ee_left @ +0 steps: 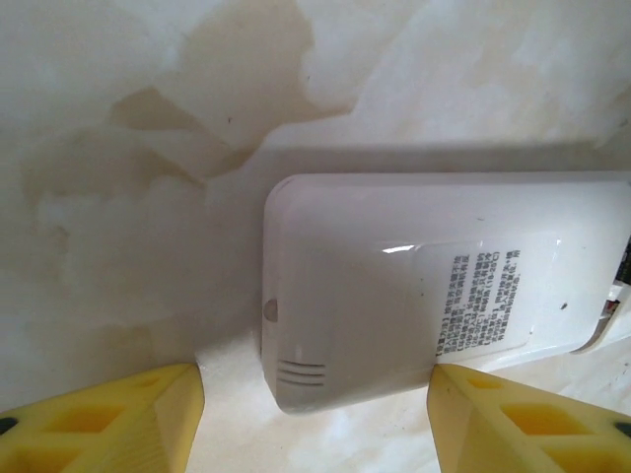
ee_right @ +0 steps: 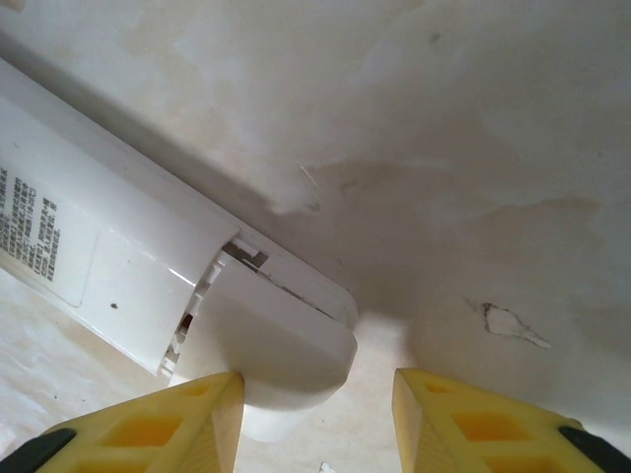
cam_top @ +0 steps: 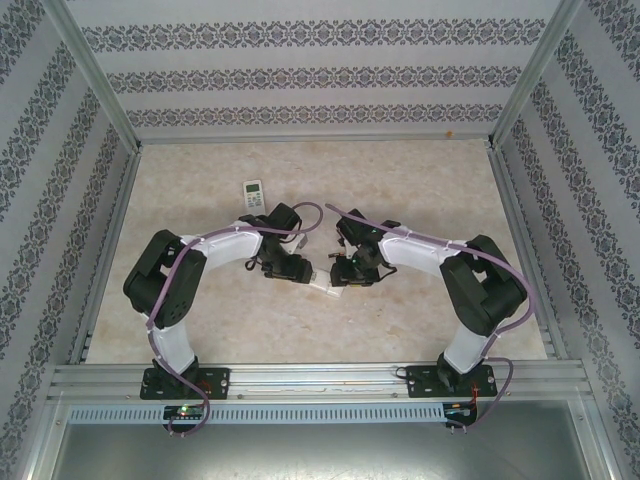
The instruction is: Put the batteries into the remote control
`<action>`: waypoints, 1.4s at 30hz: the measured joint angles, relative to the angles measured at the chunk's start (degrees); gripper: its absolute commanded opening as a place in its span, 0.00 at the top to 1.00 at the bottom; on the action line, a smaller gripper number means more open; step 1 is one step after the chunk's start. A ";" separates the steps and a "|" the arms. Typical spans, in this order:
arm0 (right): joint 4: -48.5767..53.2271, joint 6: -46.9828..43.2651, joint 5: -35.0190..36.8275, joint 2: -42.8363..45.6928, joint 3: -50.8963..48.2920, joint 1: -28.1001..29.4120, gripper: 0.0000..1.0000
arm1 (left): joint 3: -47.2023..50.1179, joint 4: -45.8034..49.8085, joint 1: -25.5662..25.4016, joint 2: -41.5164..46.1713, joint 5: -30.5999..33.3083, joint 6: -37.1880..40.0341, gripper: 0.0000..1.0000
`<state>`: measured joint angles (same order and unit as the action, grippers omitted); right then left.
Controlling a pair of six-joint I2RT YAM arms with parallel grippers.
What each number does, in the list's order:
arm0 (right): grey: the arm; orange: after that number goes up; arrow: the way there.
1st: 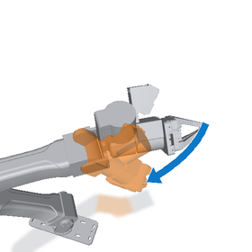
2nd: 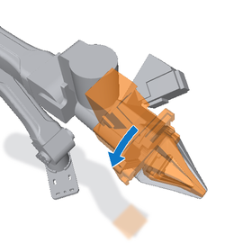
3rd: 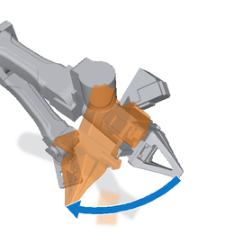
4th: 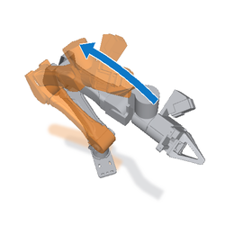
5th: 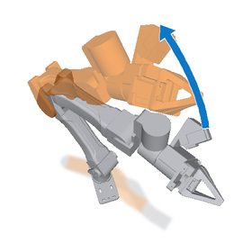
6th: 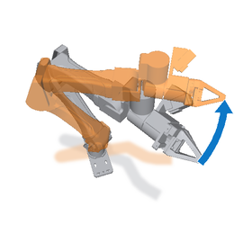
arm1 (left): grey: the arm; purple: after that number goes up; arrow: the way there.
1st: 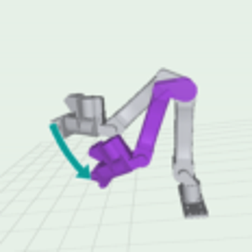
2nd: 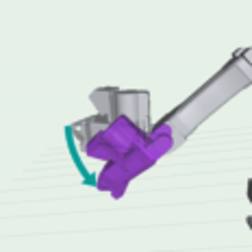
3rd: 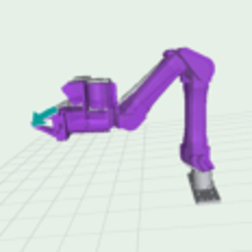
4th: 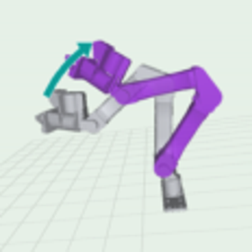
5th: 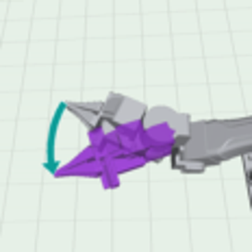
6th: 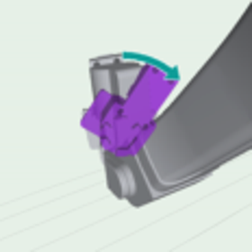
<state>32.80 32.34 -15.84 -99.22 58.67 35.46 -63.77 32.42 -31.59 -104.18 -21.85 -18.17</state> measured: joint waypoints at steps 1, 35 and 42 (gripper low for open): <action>0.26 0.44 -0.04 -0.11 0.13 -0.09 0.55 | 0.04 -0.02 0.00 0.00 0.26 0.02 0.41; 5.73 9.73 -3.32 -5.07 6.36 -4.22 0.68 | 2.73 -3.34 0.85 1.11 -0.85 -0.26 0.46; 4.48 10.14 2.01 -1.57 1.05 -4.87 0.69 | 2.73 -3.67 0.94 1.05 -0.55 -2.03 0.46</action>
<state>37.28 42.48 -13.82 -100.79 59.72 30.59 -61.04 28.75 -30.65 -103.13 -22.39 -20.21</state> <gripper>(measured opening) 0.301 0.540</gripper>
